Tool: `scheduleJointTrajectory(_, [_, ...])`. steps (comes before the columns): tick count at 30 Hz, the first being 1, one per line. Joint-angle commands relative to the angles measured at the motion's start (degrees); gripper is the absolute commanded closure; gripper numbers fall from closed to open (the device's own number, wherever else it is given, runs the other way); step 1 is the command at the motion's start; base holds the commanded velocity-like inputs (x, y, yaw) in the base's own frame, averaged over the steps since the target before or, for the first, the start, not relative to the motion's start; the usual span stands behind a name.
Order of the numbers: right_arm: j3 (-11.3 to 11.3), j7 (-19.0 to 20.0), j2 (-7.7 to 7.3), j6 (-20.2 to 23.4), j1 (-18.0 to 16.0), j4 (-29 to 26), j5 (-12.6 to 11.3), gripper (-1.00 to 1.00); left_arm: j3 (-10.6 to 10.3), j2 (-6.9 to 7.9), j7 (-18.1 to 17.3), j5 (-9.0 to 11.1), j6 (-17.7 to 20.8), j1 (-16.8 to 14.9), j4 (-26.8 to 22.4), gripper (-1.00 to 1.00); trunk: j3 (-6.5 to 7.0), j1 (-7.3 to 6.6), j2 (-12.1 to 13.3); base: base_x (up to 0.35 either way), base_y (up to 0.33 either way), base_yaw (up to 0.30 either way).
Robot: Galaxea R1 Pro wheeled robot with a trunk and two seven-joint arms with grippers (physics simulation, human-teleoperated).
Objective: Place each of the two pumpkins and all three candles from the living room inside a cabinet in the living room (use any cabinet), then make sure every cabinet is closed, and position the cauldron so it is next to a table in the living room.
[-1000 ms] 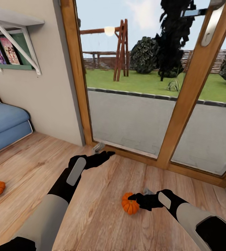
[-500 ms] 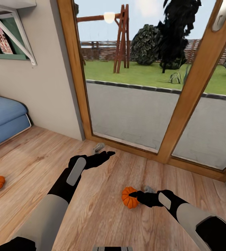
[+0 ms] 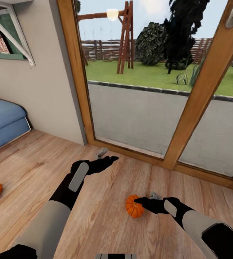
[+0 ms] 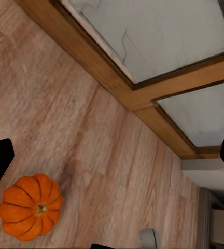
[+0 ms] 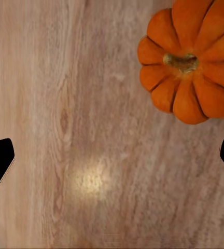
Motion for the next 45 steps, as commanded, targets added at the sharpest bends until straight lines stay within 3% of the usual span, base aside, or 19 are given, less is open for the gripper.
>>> scheduleJointTrajectory(1, [0.3,0.1,-0.03,0.3,0.0,-0.1,-0.4,-1.00,0.0,0.00,0.6,0.6,0.2,0.0,-0.1,-1.00,-0.05,0.02,0.0,0.324,0.000,0.000])
scheduleJointTrajectory(13, [0.3,0.1,-0.03,0.4,0.0,0.0,-0.4,-1.00,0.0,0.00,0.7,0.6,0.2,0.0,0.0,-1.00,-0.05,0.02,0.0,0.129,0.000,0.000])
scheduleJointTrajectory(45, [0.4,0.1,-0.03,0.4,0.0,0.0,-0.4,-1.00,0.0,0.00,0.5,0.7,0.2,0.0,0.0,-1.00,-7.14,0.85,-0.4,0.000,0.000,0.000])
